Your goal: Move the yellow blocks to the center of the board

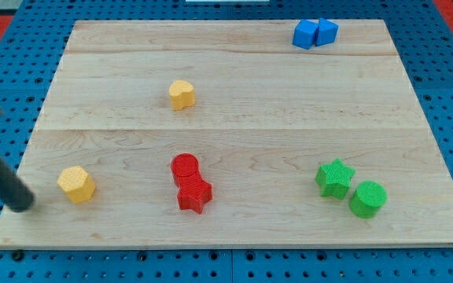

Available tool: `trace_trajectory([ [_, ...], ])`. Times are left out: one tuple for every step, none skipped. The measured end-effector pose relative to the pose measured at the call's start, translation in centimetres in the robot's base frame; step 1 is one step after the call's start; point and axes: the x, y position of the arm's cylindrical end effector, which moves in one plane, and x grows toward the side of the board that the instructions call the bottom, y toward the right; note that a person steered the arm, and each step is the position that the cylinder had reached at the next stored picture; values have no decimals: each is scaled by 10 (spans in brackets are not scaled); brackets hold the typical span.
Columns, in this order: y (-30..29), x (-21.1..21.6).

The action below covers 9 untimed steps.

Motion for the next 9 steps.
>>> trace_trajectory([
  [39,-29],
  [64,-63],
  [67,-59],
  [83,-45],
  [134,-78],
  [141,-141],
  [134,-144],
  [86,-161],
  [105,-194],
])
